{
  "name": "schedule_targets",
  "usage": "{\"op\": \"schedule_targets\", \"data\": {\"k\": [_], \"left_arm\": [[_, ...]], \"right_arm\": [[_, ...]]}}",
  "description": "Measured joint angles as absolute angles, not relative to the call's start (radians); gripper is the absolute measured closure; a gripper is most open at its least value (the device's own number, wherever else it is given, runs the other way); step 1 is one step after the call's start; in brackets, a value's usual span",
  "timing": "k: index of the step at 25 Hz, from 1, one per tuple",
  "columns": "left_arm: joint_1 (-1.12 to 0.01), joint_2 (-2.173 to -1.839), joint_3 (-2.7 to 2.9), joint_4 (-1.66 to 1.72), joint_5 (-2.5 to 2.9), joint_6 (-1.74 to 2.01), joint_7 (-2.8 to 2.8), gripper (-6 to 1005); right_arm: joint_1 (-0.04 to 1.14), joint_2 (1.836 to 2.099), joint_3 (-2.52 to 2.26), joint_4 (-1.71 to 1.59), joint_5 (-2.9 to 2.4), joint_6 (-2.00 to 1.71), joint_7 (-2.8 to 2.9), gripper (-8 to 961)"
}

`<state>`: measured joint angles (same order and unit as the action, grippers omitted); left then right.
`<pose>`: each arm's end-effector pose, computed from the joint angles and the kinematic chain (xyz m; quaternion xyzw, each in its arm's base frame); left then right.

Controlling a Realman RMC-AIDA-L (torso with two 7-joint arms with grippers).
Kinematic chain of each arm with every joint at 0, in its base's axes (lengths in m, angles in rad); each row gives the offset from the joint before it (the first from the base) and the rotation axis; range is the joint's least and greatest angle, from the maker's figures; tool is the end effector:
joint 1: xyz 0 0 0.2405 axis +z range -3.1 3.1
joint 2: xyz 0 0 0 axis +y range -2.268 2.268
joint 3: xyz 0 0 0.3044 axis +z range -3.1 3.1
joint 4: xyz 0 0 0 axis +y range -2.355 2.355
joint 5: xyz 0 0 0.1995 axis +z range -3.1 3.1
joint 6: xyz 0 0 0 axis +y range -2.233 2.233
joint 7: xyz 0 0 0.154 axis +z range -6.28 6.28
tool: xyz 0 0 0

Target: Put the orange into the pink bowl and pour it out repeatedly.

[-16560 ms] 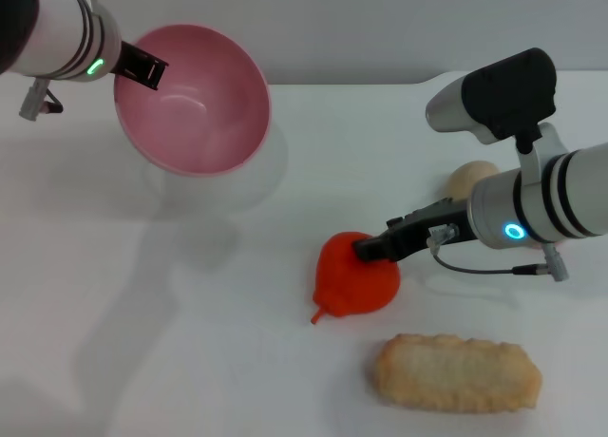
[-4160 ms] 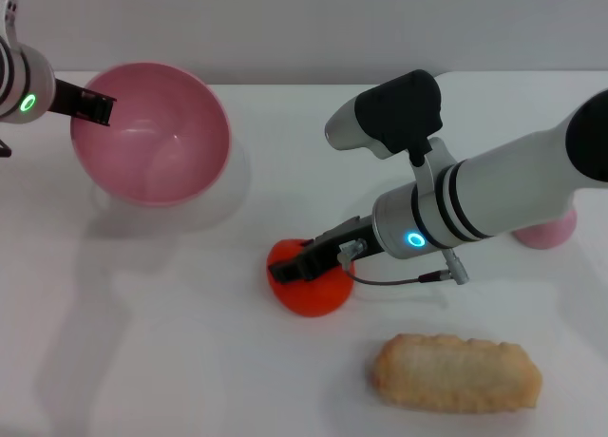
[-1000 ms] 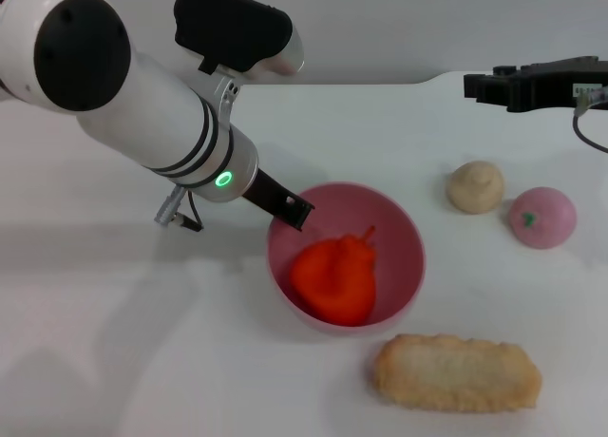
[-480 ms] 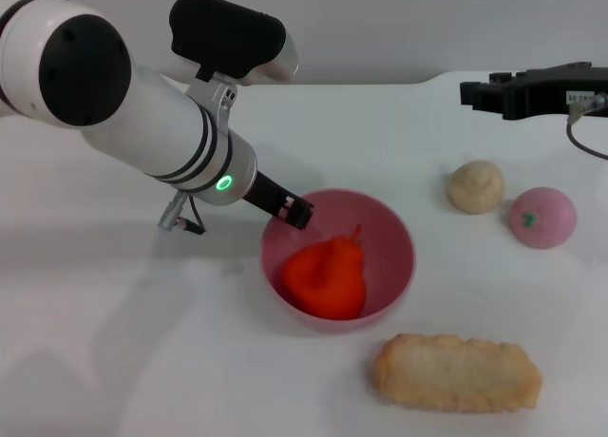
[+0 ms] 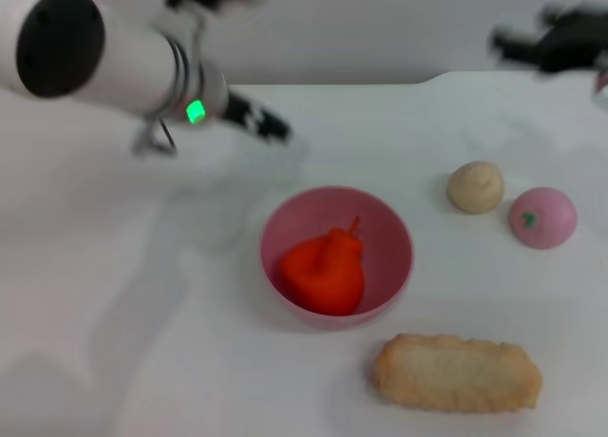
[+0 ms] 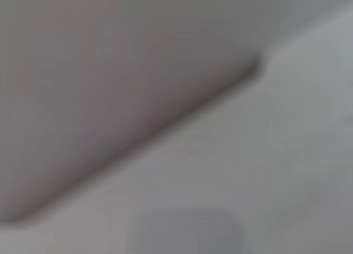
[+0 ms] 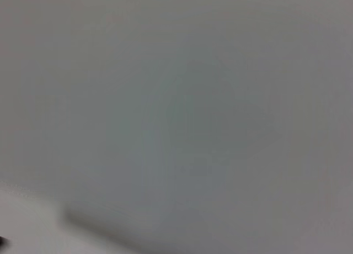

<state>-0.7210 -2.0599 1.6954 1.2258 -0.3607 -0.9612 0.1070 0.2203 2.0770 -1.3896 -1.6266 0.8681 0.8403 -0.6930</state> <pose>-0.1668 0.4441 -0.0648 -0.8774 -0.2954 0.0651 0.3723 0.2247 0.3748 0.0381 -0.8480 0.2797 0.1401 0.4278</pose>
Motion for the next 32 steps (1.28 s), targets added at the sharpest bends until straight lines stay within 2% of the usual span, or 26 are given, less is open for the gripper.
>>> {"op": "schedule_targets", "data": {"k": [2,5,11,13,17,22,27,32], "left_arm": [[-0.717,-2.060,1.669,1.268,-0.259,-0.927,0.105,434],[-0.688,-2.061,1.650,1.336,-0.104,-0.808,0.100,367],[-0.492,-2.065,1.644,1.427,0.019,-0.347,0.056,189],[-0.425,-2.062,1.636,1.425,0.015,-0.217,0.000,189],[-0.376,-2.060,1.613,1.354,0.010,-0.092,-0.070,190],[-0.360,-2.060,1.610,1.269,0.006,0.002,-0.108,191],[-0.314,-2.059,1.635,1.181,0.006,0.276,-0.158,192],[-0.334,-2.053,1.627,1.097,0.013,0.295,-0.245,193]], "right_arm": [[0.199,2.077,-1.370,-1.625,0.921,0.706,-0.781,319],[0.172,2.079,-1.360,-1.608,1.028,0.498,-0.956,291],[0.168,2.077,-1.365,-1.537,1.112,0.358,-1.048,272],[0.168,2.078,-1.375,-1.497,1.153,0.325,-1.049,272],[0.186,2.074,-1.457,-1.380,1.198,0.166,-1.079,271],[0.211,2.074,-1.586,-1.296,1.198,-0.025,-1.094,271],[0.224,2.076,-1.713,-1.239,1.198,-0.241,-1.078,272],[0.254,2.073,-1.810,-1.172,1.198,-0.376,-1.055,272]]}}
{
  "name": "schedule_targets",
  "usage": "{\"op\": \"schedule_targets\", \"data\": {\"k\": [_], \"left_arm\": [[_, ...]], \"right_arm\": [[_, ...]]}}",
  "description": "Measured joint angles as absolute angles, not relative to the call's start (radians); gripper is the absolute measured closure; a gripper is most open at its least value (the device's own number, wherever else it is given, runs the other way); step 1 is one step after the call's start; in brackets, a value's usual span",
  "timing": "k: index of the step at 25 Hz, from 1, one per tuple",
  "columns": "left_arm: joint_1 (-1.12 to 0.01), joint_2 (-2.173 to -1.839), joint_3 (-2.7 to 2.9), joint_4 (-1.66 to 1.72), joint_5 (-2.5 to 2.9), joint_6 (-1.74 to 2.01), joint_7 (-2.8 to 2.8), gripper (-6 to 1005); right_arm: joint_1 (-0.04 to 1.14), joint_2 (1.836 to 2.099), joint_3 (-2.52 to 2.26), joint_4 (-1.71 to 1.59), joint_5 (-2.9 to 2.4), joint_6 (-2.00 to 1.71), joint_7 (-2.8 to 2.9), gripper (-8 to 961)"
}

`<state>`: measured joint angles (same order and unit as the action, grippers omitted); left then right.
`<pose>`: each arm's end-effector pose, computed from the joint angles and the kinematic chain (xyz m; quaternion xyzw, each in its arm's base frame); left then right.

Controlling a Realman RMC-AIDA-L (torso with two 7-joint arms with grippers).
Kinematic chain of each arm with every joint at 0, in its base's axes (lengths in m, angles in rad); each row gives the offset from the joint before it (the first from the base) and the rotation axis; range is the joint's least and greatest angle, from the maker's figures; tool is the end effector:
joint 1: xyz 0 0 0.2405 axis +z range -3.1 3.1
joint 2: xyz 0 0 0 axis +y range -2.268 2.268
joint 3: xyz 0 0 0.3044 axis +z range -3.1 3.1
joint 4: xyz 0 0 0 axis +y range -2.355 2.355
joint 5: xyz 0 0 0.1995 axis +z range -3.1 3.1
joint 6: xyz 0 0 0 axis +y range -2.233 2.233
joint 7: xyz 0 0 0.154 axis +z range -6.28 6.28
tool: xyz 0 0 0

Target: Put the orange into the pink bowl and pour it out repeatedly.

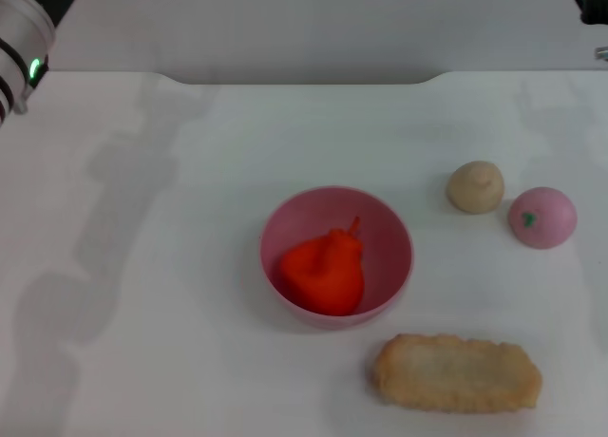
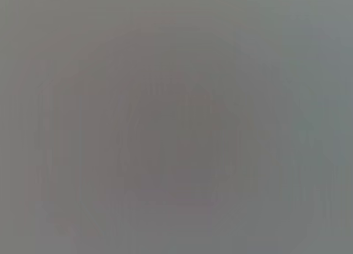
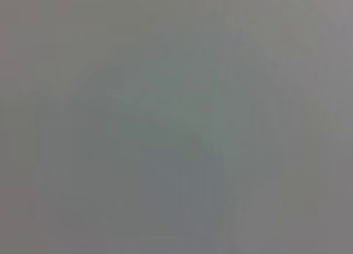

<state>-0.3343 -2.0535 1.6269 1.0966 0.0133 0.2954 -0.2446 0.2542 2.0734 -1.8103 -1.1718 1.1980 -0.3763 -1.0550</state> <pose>-0.2377 0.4303 0.0273 -0.7300 -0.1858 -0.2871 0.5917 0.2608 0.4057 0.0164 -0.6839 0.1958 0.1841 0.6782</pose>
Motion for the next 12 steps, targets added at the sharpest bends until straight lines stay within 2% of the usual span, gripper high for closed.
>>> {"op": "schedule_targets", "data": {"k": [5,12], "left_arm": [[-0.356,-2.057,1.627,1.018,0.010,0.304,-0.248,193],[-0.398,-2.059,1.613,0.884,0.006,0.361,-0.310,193]], "right_arm": [[0.263,2.074,-1.900,-1.125,1.195,-0.517,-1.000,272],[0.296,2.075,-2.065,-0.895,1.019,-0.919,-0.674,272]]}}
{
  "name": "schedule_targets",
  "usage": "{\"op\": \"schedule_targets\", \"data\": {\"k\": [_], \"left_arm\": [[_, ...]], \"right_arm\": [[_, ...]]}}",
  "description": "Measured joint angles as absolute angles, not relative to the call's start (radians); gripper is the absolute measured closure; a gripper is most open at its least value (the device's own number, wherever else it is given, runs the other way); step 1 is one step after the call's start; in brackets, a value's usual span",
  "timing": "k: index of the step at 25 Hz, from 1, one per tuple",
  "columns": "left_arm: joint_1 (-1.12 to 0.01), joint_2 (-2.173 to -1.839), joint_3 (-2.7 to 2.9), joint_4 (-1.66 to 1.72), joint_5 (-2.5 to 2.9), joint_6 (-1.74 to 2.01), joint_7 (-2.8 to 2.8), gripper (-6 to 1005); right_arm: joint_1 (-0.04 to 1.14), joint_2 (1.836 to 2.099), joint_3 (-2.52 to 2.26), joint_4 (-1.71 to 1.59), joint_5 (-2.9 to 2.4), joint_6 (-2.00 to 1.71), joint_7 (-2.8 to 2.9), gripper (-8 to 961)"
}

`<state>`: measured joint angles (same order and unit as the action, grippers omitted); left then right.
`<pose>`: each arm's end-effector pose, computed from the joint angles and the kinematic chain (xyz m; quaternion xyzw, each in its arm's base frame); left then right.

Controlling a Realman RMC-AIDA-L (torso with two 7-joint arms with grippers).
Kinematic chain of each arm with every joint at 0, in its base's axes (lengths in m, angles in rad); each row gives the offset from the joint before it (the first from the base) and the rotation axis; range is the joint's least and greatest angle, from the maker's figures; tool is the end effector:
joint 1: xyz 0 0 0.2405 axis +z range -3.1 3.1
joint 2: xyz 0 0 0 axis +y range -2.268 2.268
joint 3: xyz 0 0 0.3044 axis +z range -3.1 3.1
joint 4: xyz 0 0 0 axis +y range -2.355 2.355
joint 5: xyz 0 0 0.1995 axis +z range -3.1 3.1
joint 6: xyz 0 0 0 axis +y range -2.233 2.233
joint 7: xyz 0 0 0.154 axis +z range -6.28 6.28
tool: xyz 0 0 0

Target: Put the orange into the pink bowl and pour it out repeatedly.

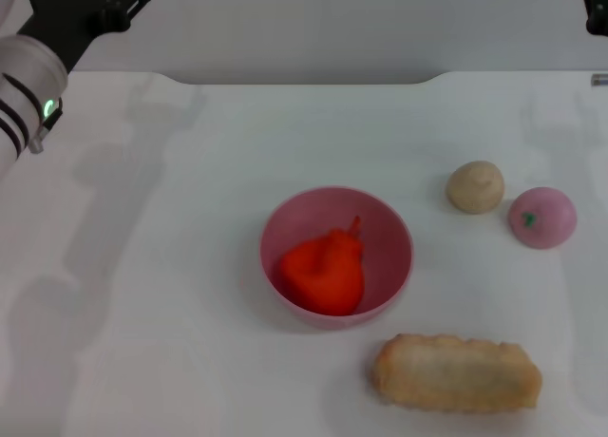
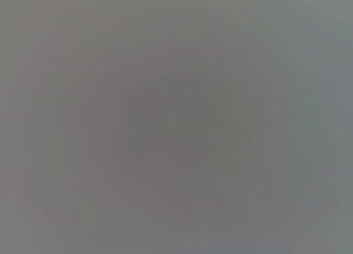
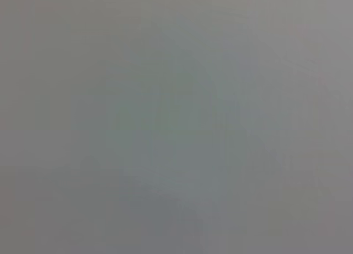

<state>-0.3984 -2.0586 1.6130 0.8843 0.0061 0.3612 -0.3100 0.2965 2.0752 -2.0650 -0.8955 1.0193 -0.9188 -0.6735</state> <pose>-0.2689 0.4386 0.0040 -0.7322 -0.2394 -0.2738 0.5758 0.2662 0.3804 -0.0022 -0.6195 0.1443 0.2675 0.7238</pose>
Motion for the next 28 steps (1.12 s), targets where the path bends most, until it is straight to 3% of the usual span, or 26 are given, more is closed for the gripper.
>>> {"op": "schedule_targets", "data": {"k": [28], "left_arm": [[-0.461,-2.062,1.628,0.702,0.015,0.492,-0.347,194]], "right_arm": [[0.344,2.072,-2.054,-0.746,0.989,-0.828,-0.478,272]]}}
